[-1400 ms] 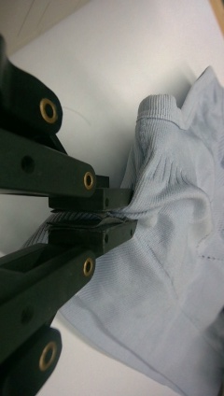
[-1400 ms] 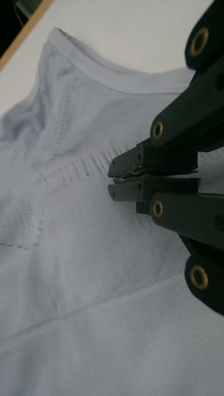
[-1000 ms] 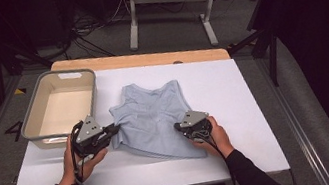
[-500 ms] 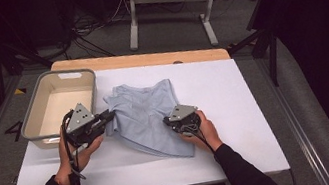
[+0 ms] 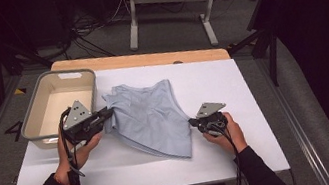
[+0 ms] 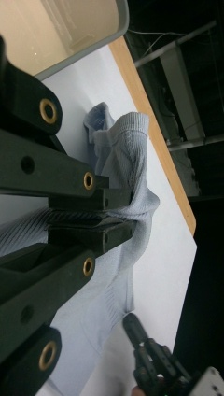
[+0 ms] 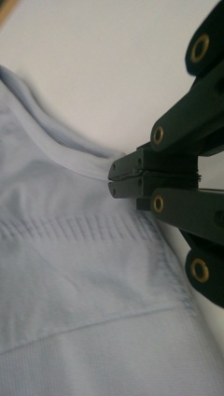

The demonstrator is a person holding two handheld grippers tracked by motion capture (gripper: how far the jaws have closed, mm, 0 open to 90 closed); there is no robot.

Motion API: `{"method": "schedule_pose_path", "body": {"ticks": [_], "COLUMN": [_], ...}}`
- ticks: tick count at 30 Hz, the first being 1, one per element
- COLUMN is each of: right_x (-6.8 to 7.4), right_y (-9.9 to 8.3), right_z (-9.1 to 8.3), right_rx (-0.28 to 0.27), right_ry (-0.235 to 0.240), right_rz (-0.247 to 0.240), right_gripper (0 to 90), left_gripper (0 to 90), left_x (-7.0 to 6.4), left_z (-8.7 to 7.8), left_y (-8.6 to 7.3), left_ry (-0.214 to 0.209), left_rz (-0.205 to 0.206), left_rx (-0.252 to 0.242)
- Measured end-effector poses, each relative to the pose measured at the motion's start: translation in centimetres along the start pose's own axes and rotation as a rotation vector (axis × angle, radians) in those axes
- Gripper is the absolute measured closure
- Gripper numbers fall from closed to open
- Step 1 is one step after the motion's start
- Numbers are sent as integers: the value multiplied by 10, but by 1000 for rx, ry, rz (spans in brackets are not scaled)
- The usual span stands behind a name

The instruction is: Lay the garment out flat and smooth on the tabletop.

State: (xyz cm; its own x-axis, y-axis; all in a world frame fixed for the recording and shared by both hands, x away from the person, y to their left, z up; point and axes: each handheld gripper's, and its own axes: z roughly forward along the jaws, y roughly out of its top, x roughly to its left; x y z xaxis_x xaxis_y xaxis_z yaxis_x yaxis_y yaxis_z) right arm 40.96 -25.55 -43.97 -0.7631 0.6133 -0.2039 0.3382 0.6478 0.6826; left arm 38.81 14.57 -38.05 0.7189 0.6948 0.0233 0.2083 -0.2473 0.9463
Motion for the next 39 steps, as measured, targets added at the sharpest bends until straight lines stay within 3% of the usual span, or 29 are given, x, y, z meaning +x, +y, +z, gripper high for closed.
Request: {"method": "schedule_pose_path", "body": {"ticks": [6,11,17,22,24,29,35,39], "right_x": [11,13,20,21,22,28,38,29], "right_y": [4,7,16,23,25,37,45,39], "right_z": [17,23,33,41,45,56,61,51], "right_rx": [18,-7,-26,-42,-56,-76,-86,-111], "right_ry": [23,39,16,21,37,67,88,114], "right_rz": [-24,4,-7,22,49,65,48,96], "right_gripper": [900,900,900,900,900,900,900,877], "left_gripper": [850,850,850,850,850,850,850,850], "left_x": [-1,3,6,11,14,19,9,-3], "left_z": [4,4,8,8,7,8,17,31], "left_y": [9,17,25,35,42,63,74,73], "left_ry": [-20,-27,-25,-18,-6,-9,-38,-84], "left_rz": [-1,-12,-4,-5,-1,6,43,56], "left_rx": [-29,-61,-67,-86,-94,-122,-116,-108]}}
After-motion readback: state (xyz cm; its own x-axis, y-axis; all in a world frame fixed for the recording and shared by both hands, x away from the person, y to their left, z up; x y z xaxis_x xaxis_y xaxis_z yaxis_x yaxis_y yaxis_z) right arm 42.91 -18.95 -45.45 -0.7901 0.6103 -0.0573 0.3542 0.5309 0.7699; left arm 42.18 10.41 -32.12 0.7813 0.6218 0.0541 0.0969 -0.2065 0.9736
